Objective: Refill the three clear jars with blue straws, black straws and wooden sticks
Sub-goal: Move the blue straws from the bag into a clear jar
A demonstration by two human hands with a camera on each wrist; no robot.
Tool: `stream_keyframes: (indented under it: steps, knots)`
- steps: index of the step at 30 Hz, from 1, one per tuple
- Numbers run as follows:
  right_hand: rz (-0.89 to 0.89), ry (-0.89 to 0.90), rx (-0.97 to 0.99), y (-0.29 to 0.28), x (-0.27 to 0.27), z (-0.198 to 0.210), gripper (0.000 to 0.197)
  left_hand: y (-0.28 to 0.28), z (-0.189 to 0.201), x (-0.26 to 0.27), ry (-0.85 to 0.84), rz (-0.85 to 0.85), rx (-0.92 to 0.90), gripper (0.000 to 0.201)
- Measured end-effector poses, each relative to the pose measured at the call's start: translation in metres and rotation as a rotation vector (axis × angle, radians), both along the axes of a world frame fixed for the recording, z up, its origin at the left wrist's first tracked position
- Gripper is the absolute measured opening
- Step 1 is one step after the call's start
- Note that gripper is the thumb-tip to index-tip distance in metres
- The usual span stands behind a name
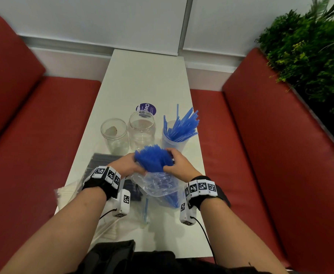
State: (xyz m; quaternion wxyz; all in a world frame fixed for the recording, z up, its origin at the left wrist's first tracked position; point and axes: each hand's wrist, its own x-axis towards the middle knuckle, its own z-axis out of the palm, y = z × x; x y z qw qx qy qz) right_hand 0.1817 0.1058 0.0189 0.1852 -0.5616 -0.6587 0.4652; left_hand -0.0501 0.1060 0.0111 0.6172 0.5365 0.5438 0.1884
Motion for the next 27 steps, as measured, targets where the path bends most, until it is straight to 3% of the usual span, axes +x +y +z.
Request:
stream_keyframes:
  steps: [4,11,16,27]
  knots:
    - [-0.038,-0.131,0.072,0.0,-0.002,0.0,0.048,-0.001,-0.002,-0.001,-0.015,-0.004,-0.023,0.069]
    - [-0.124,-0.027,0.091,-0.004,0.001,-0.001,0.022,-0.001,-0.006,-0.002,-0.001,0.005,-0.008,0.074]
    - [-0.16,0.057,0.103,-0.004,-0.002,0.004,0.033,-0.002,-0.002,0.0,-0.035,0.008,-0.001,0.067]
    - [-0.292,0.306,0.169,-0.004,-0.007,0.01,0.021,0.001,-0.004,-0.001,-0.101,0.0,0.019,0.06]
